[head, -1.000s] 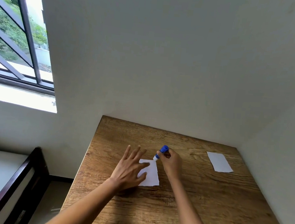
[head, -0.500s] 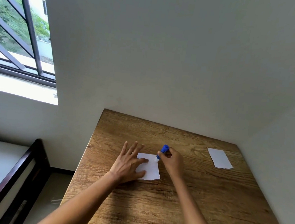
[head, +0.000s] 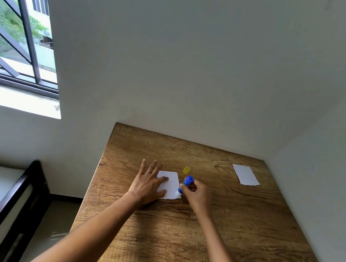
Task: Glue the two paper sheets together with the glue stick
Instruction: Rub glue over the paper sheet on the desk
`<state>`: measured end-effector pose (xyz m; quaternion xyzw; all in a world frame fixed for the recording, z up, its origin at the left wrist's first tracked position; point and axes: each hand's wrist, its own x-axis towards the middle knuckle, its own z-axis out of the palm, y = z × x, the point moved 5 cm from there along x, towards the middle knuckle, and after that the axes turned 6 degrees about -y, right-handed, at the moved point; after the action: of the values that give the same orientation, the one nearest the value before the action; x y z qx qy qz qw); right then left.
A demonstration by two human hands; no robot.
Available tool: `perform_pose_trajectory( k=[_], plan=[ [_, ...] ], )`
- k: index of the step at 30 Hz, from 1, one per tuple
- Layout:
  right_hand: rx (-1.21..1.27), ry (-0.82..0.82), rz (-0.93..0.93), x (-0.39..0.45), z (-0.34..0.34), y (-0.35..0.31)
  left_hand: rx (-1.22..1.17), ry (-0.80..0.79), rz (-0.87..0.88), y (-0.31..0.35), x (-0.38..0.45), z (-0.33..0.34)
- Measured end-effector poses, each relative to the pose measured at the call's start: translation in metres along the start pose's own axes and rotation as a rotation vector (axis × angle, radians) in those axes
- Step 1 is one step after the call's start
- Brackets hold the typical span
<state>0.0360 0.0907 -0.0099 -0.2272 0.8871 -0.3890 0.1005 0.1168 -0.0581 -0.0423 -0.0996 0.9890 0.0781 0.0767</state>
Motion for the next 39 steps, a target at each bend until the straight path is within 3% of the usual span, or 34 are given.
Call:
perform_pose_trajectory(
  k=[4, 7, 12, 15, 23, 27, 33, 39],
  plan=[
    [0.073, 0.067, 0.026, -0.006, -0.007, -0.002, 0.017, -0.036, 0.058, 0.008, -0.003, -0.007],
    [0.232, 0.166, 0.062, -0.006, -0.016, -0.003, -0.064, -0.011, 0.269, 0.014, -0.005, -0.021],
    [0.348, 0.195, 0.104, 0.000, -0.017, -0.005, 0.061, -0.217, 0.500, 0.011, -0.010, -0.018],
    [0.374, 0.190, 0.094, 0.003, -0.014, -0.008, 0.053, -0.253, 0.421, 0.009, -0.010, -0.007],
    [0.404, 0.175, 0.092, 0.011, -0.004, -0.016, 0.075, -0.122, 0.061, 0.011, 0.000, -0.008],
    [0.425, 0.162, 0.089, 0.017, 0.002, -0.016, 0.042, -0.111, 0.076, 0.009, 0.008, -0.015],
    [0.384, 0.182, 0.085, 0.023, 0.004, -0.013, 0.154, -0.221, 0.330, -0.013, 0.004, -0.014],
    [0.295, 0.186, 0.039, 0.033, 0.008, -0.023, -0.025, -0.188, 0.126, -0.002, 0.003, 0.000]
  ],
)
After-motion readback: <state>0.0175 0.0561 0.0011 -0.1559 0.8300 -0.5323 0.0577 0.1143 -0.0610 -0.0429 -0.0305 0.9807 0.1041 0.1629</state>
